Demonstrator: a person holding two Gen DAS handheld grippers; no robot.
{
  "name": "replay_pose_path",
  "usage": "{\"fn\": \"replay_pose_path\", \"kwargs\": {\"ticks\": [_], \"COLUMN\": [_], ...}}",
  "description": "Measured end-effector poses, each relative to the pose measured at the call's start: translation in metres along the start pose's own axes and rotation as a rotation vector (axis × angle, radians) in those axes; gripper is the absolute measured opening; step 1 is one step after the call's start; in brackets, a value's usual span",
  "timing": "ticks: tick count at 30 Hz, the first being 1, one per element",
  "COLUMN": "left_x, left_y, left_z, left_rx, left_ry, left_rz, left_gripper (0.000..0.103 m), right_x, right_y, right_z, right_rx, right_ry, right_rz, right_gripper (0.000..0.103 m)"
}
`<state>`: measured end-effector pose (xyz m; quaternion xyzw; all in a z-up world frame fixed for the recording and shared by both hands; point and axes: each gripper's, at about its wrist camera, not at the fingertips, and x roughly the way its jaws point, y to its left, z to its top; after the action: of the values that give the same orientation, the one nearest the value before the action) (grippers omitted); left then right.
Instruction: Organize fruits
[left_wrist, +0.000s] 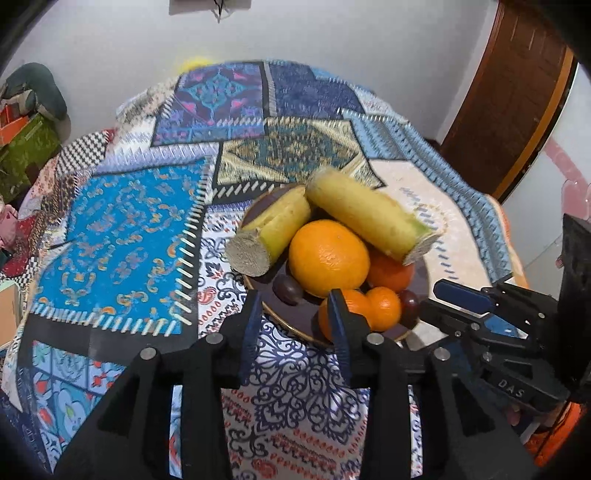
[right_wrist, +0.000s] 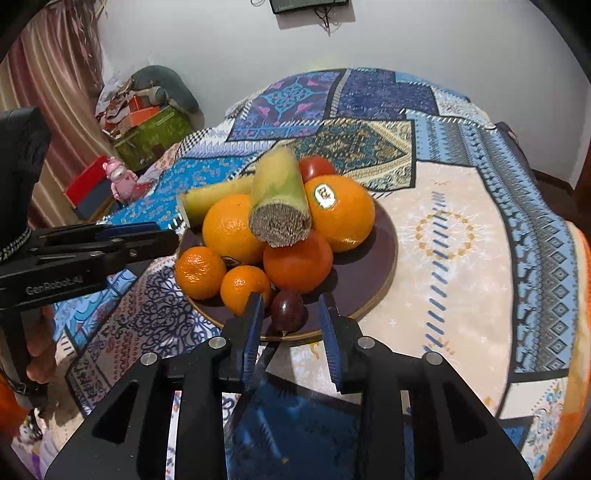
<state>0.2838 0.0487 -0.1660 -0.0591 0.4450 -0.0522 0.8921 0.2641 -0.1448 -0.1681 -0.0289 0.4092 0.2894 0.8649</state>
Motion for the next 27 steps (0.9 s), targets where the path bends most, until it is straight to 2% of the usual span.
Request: {"fn": "replay_pose_path", "kwargs": {"ticks": [3, 7, 13, 17, 20, 22, 25, 27], "left_x": [-0.028, -0.082, -0.168, -0.229, -0.264, -0.285, -0.31, -0.323], "left_y": [-0.005, -0.015, -0.029, -0.045, -0.057, -0.065, -0.073, -0.076], "left_z": [-0.001, -0.005, -0.019, -0.035, -0.048, -0.059, -0.073, -0.081], "left_rx": [0.004, 0.014, 0.0, 0.022, 0.044, 0.055, 0.071, 0.077], "left_ry": [-0.052, -0.172, -0.345, -0.472, -0.553, -0.603, -0.658, -0.674], "left_rz": [-0.008, 0.018, 0.025, 0.033, 0.044, 0.045, 0.049, 0.03], "left_gripper": [0.036, 0.036, 0.036, 0.041, 0.047, 0.051, 0.062, 0.075], "right_x": [-0.022, -0.061, -0.142, -0.189, -0.223, -0.241, -0.259, -0.265], "right_y": [0.003, 0.013, 0.041, 0.067, 0.086, 0.097, 0.107, 0.112], "right_z": [0.002, 0.007, 0.007, 0.002, -0.007, -0.014, -0.023, -0.026], "right_rx": [-0.001, -0.008, -0.029, -0.06, -0.082, -0.084, -0.086, -0.085], "right_ry": [-0.039, -0.116, -0.276, -0.38, -0.461, -0.511, -0.563, -0.583], "right_rz": [-0.007, -0.024, -0.045, -0.059, -0.071, -0.071, -0.08, -0.091], "right_gripper": [0.028, 0.028, 0.029, 0.033, 0.039, 0.049, 0.061, 0.071]}}
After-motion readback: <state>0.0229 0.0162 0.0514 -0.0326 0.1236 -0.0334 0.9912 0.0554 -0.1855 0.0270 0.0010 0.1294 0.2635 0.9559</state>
